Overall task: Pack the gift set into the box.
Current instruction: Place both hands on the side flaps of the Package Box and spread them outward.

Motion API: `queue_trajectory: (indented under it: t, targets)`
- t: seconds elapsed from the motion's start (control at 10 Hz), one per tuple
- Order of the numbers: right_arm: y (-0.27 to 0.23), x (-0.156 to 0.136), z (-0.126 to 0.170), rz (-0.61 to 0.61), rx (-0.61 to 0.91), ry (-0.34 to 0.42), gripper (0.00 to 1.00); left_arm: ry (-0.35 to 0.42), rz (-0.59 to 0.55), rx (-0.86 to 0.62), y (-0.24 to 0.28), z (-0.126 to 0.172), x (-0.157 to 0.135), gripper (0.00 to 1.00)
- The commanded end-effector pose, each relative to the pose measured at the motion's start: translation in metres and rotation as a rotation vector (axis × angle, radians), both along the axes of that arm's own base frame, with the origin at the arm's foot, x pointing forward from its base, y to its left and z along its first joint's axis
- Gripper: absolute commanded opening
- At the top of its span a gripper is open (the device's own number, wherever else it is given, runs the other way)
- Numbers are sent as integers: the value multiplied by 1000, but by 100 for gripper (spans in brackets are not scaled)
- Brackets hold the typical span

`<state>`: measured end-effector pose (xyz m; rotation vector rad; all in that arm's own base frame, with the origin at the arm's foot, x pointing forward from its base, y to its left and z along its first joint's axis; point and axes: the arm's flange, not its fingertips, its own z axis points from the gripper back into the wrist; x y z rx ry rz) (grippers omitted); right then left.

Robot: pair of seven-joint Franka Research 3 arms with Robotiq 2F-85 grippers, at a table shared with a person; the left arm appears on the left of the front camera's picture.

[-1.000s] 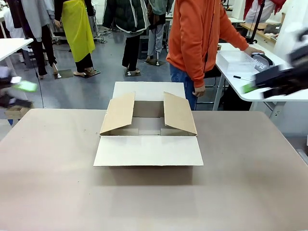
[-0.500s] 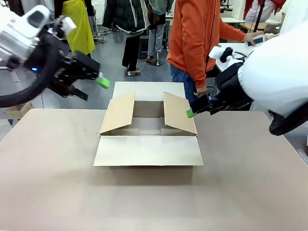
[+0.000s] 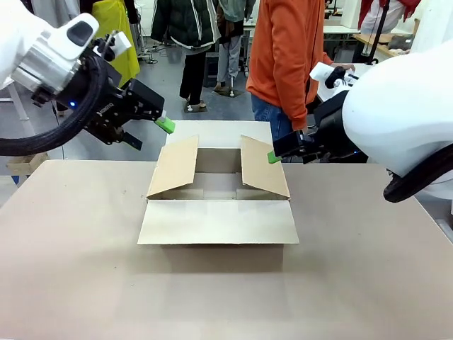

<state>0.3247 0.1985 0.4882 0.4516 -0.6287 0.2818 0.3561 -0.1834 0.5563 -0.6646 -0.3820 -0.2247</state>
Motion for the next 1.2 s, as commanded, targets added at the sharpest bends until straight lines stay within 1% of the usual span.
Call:
queue_trajectory:
  t: [0.0,0.1,0.2,0.3,0.4,0.6,0.9,1.0,1.1]
  targets:
    - [1,-1,0,21,-22,4,100,7,-1,6,-5,-4,1,100]
    - [1,-1,0,21,-22,4,100,17,-36,89,-32,-3,18,100]
    - [1,-1,0,21,-22,4,100,31,44,117,-56,-1,44,100]
    - [1,-1,0,21,-22,4,100,64,66,187,-79,-2,66,100]
    - [1,-1,0,21,-22,4,100,62,157,263,-99,-8,82,100]
    - [1,-1,0,21,-22,4,100,104,230,382,-131,-28,105,100]
    - [1,-1,0,21,-22,4,100,139,372,497,-152,-59,133,100]
    - [1,-1,0,21,-22,4,100,159,392,555,-159,-71,139,100]
    - [1,-1,0,21,-22,4,100,151,401,577,-166,-80,145,100]
